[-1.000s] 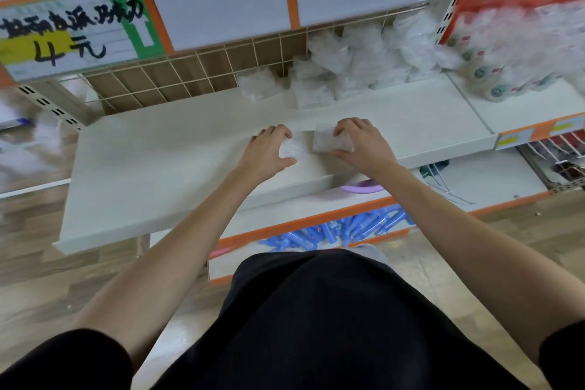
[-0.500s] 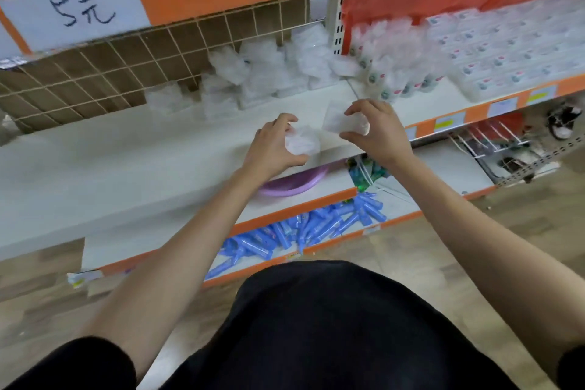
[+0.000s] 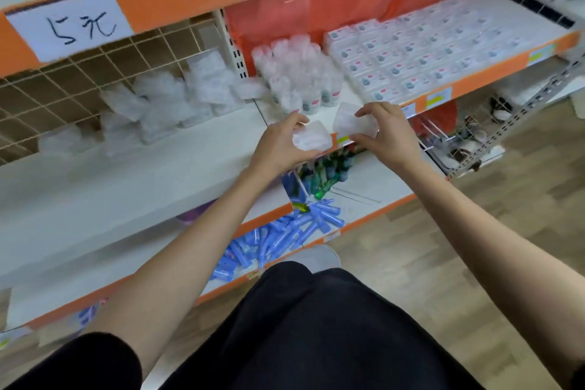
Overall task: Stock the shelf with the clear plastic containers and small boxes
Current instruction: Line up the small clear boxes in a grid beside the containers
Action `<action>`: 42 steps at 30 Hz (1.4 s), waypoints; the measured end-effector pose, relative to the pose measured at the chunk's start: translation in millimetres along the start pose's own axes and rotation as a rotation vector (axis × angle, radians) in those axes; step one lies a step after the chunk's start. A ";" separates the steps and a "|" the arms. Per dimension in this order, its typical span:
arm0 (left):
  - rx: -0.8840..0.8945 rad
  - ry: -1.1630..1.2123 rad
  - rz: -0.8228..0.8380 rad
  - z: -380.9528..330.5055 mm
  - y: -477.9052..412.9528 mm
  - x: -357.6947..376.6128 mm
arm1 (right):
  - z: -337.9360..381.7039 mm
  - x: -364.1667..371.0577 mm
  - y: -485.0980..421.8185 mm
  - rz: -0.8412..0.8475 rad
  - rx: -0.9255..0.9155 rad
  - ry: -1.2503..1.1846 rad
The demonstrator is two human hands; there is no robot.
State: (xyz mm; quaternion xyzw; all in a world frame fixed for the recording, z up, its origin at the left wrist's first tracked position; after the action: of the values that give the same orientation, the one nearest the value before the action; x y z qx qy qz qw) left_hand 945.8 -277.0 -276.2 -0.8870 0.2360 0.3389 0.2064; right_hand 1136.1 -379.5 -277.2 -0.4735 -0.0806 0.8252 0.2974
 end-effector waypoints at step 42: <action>-0.395 0.054 -0.254 -160.5 -292.7 283.9 | -399.1 -67.2 -271.6 0.345 -0.028 -0.104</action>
State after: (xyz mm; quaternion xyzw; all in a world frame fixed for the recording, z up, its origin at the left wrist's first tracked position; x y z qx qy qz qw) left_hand 1377.2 -205.5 -304.3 -0.9415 0.0571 0.3260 0.0634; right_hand 1604.8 -256.9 -330.3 -0.4413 -0.0249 0.8860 0.1404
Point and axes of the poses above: each hand's wrist, its own y-axis away from the middle knuckle, its own x-axis out of the palm, z = x × y, the point moved 7 cm from there along -y, towards the middle knuckle, and after that the axes turned 10 degrees about -z, right-handed, at the moved point
